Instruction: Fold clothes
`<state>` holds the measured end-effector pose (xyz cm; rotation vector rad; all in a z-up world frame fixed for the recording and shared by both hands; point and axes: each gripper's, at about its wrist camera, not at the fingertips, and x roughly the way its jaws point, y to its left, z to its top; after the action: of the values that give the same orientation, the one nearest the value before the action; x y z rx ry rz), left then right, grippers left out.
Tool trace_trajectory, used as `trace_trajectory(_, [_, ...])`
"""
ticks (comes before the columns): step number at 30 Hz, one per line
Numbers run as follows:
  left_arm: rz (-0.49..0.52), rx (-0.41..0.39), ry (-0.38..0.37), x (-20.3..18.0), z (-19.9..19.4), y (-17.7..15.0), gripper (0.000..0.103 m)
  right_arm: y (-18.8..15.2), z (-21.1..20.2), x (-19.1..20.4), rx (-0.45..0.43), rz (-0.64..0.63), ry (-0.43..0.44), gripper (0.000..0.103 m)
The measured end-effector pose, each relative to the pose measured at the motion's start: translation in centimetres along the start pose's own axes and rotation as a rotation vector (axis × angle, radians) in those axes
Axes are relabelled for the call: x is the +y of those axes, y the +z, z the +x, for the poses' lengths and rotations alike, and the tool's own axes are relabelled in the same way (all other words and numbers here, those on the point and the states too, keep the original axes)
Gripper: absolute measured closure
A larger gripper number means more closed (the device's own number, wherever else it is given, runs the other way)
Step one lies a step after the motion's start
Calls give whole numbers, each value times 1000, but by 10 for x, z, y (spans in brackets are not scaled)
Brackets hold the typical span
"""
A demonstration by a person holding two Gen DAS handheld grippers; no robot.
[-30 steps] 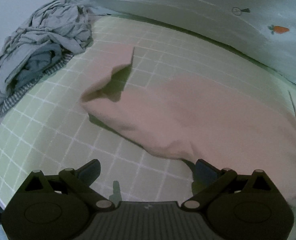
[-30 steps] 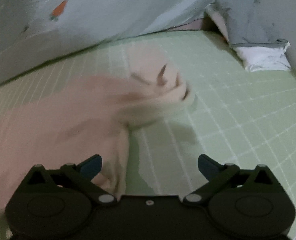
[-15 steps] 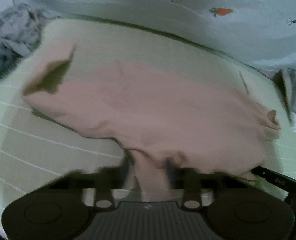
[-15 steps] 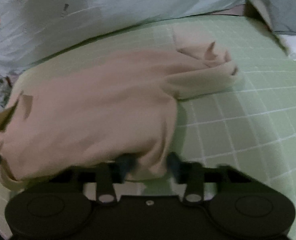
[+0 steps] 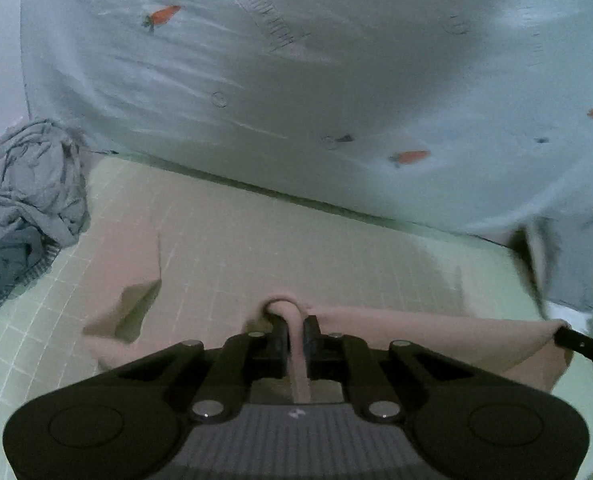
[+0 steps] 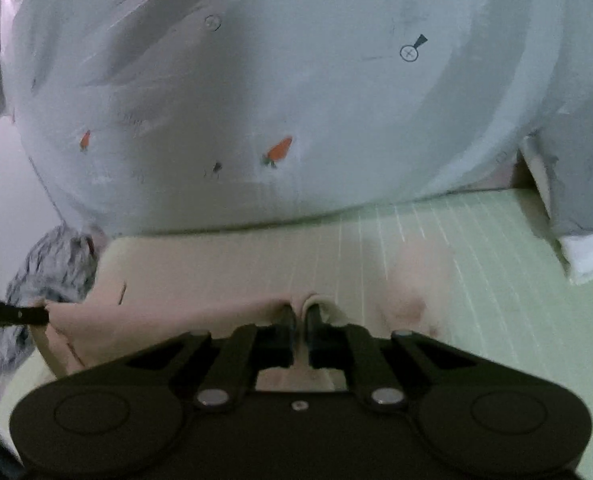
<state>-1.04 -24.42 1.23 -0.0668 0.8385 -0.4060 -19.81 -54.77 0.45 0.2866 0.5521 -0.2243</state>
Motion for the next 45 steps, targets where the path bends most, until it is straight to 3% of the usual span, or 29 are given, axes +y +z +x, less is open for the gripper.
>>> trace_trajectory(1, [-10,51,39,0,15,-3,87,-3,19,2,25,-15,-15,93])
trace_trajectory(3, [-29,132,102,0,35,-12,86,-13,53,6,113,-21,-78,78])
trace_trajectory(5, [-44,149,78,-2,32,-25,76,-27,69,7,170,16,-118,72])
trace_trajectory(8, [-60,192,18,-8,30,-46,74,-50,61,4,183,84,-137,57])
trace_trajectory(12, [-7,276,-16,-28,49,-61,70,-81,60,0,259,120,-163,53])
trace_trajectory(14, [-3,294,-21,-34,57,-66,54,-93,60,-3,292,140,-172,52])
trace_trajectory(18, [-17,312,-37,-41,72,-69,52,-110,57,-4,330,159,-149,48])
trace_trajectory(21, [-11,324,-12,-42,79,-74,64,-118,60,-4,359,152,-134,49])
trace_trajectory(22, [-15,327,-8,-40,79,-76,84,-121,61,-3,362,146,-125,50])
trace_trajectory(25, [-33,329,2,-32,75,-81,95,-124,64,3,375,96,-106,55])
trace_trajectory(28, [-60,313,17,-21,64,-84,96,-127,69,10,391,38,-107,62])
trace_trajectory(29, [-74,304,21,-15,57,-85,96,-128,68,12,391,17,-110,69])
trace_trajectory(30, [-91,291,29,-7,48,-86,96,-128,68,15,393,-5,-116,83])
trace_trajectory(33, [-159,263,63,17,27,-91,97,-132,65,16,391,-38,-127,93])
trace_trajectory(38, [-320,257,109,60,7,-109,98,-134,61,16,392,-28,-133,94])
trace_trajectory(42, [-357,222,131,63,2,-102,96,-133,61,19,399,-22,-146,90])
trace_trajectory(45, [-368,183,92,61,2,-91,76,-131,64,17,402,-6,-144,82])
